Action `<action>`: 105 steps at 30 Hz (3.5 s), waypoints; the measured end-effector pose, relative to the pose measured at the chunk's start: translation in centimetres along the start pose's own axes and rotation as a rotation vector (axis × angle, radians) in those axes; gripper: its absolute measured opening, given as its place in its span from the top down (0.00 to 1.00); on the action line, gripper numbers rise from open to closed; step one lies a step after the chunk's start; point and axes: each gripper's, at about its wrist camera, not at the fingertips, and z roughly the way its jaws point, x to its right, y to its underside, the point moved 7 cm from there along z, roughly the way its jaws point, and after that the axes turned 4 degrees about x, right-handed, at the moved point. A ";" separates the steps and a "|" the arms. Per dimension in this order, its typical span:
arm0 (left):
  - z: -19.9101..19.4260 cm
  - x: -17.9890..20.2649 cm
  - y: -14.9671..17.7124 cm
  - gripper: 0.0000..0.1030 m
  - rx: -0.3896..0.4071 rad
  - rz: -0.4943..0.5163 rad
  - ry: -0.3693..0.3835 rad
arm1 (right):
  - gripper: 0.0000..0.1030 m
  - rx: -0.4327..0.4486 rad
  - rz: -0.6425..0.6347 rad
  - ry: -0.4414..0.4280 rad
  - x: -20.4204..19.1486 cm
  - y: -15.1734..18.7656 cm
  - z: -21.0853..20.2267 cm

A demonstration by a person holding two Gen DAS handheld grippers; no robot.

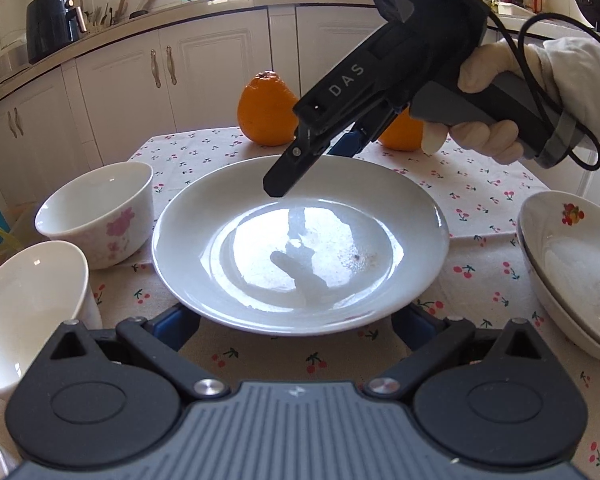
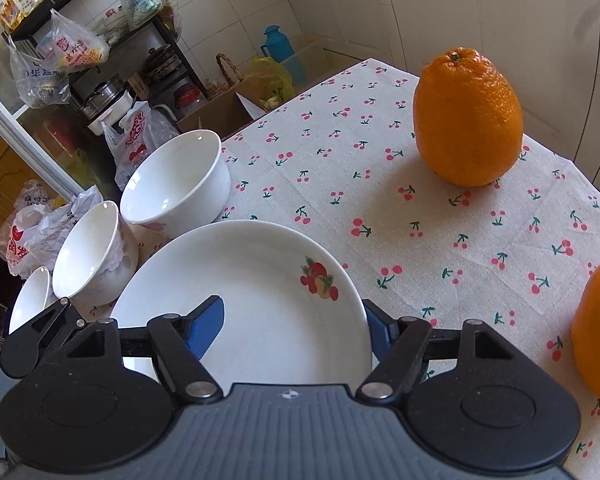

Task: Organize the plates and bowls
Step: 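Lift the fruit-decal white plate with the right gripper toward the plate stack, then lower the plate onto the plate stack and open the right gripper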

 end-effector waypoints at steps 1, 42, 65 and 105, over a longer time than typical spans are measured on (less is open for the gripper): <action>-0.1 0.0 0.0 0.02 -0.004 0.003 0.003 | 0.24 0.003 0.003 -0.001 -0.1 0.1 -0.2; -6.5 6.0 -1.9 0.02 0.054 0.196 0.183 | 0.24 0.184 0.146 0.141 -3.1 7.9 -12.9; -7.2 10.7 -1.4 0.02 0.062 0.309 0.305 | 0.24 0.252 0.244 0.226 -2.4 14.1 -17.9; -5.6 15.4 0.5 0.02 -0.018 0.364 0.495 | 0.24 0.264 0.424 0.333 -0.1 23.0 -20.6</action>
